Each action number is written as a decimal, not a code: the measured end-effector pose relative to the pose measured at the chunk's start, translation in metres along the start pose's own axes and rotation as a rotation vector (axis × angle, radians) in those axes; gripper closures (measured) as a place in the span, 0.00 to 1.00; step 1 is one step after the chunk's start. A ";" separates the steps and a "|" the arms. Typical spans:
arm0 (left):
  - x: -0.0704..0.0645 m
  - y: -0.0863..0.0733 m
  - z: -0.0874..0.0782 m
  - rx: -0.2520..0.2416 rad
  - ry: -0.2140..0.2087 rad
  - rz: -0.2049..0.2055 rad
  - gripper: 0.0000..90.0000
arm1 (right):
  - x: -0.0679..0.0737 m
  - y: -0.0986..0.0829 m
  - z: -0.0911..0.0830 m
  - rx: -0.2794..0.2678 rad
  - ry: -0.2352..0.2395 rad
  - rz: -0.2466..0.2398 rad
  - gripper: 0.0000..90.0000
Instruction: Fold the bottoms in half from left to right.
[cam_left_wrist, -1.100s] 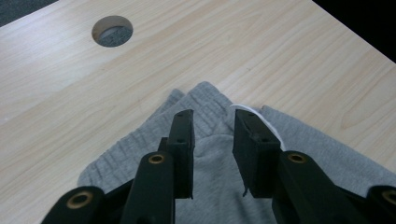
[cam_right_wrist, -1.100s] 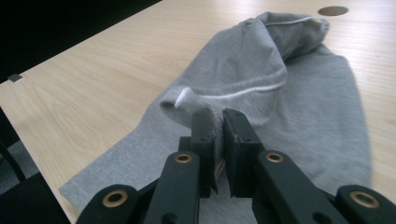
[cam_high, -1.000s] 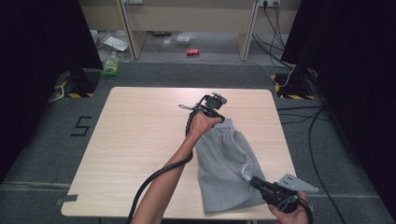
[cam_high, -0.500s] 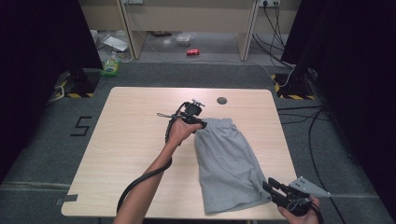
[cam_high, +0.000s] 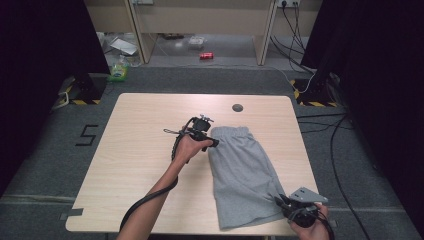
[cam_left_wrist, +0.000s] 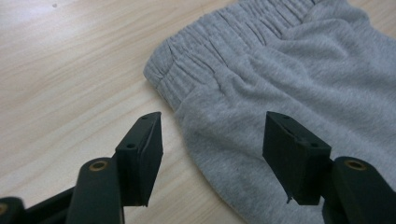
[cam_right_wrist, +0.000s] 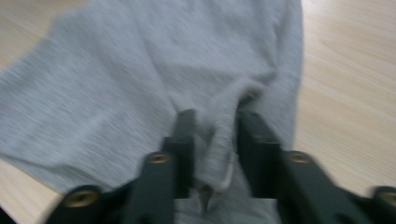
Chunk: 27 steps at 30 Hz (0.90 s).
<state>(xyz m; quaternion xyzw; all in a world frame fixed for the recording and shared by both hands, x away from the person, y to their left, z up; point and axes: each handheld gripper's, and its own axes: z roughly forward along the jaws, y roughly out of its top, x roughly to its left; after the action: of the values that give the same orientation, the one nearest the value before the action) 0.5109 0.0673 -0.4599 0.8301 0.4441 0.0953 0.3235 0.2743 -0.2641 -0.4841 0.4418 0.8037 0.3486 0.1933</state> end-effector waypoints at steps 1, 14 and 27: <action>0.000 -0.002 0.000 -0.003 -0.002 -0.003 0.41 | 0.000 0.000 0.000 0.000 0.000 0.000 0.92; 0.010 -0.015 0.001 -0.010 -0.002 -0.034 0.40 | -0.026 -0.020 -0.014 0.018 -0.040 0.158 0.61; -0.001 -0.014 0.016 -0.007 0.001 -0.065 0.39 | -0.041 0.048 0.035 -0.047 -0.010 0.067 0.62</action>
<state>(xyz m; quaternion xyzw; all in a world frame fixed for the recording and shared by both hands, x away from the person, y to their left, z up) 0.5083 0.0645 -0.4812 0.8142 0.4705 0.0867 0.3291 0.3458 -0.2677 -0.4725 0.4656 0.7791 0.3712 0.1959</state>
